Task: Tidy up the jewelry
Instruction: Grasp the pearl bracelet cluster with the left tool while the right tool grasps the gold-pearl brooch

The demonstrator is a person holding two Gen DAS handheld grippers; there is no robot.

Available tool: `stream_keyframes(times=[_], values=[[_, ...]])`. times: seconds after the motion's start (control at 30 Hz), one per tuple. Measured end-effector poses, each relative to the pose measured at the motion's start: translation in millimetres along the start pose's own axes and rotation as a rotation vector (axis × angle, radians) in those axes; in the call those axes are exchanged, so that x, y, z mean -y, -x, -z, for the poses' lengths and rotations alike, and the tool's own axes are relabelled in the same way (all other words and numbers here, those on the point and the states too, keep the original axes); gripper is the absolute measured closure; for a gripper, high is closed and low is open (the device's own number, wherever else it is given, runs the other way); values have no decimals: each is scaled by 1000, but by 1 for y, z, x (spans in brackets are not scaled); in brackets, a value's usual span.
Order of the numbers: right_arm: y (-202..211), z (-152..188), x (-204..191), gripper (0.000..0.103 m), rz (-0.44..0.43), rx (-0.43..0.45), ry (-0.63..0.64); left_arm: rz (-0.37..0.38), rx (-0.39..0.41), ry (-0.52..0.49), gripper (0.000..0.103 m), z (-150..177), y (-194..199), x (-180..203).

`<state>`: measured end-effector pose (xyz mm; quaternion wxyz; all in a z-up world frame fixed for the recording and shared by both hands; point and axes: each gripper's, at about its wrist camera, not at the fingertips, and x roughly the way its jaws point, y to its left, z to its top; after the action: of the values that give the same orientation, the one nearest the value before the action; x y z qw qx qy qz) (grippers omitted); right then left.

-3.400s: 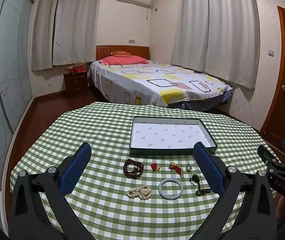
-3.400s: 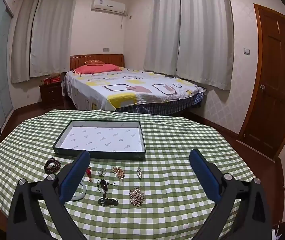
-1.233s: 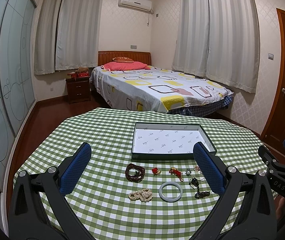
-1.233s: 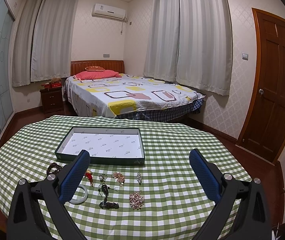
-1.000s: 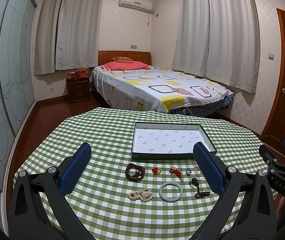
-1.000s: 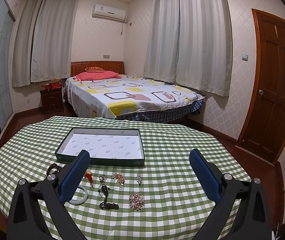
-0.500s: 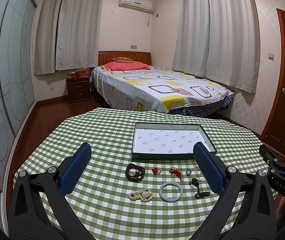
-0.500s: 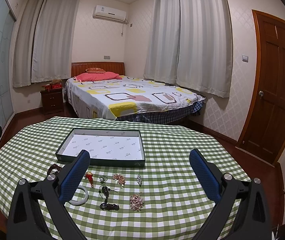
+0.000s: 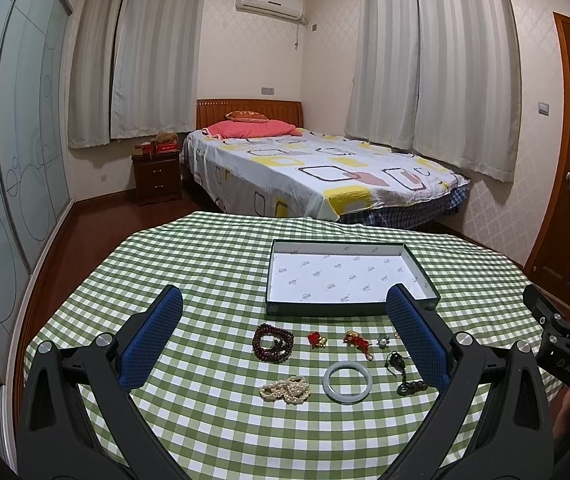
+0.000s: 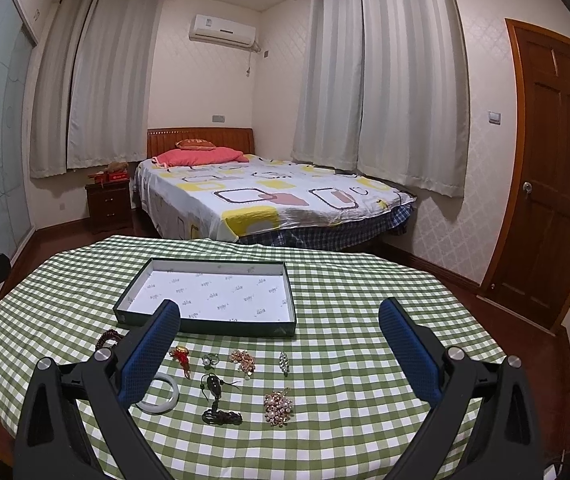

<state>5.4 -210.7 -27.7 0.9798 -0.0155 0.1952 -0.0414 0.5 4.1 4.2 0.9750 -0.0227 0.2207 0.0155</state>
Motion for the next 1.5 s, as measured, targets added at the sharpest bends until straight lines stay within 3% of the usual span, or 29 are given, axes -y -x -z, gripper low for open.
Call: stream_keyframes(times=[0.23,0.63,0.9,1.2,1.33,1.5], values=[[-32,32,3,6,-5,-34,2,1,-42,0,4,27,-36,-7],[-93,88,1,6,-23,-198,18,-26,-295,11,4,100,-127,-21],[-115,104,5,7,-51,-290,6,4,-422,15,18,125,-167,-19],[-124,111,7,7,-49,-324,-4,17,-450,-35,19,136,-184,-7],[-127,112,11,7,-44,-332,-13,9,-427,-55,34,136,-180,-5],[-133,114,17,7,-41,-353,-38,25,-402,-60,61,135,-177,-6]])
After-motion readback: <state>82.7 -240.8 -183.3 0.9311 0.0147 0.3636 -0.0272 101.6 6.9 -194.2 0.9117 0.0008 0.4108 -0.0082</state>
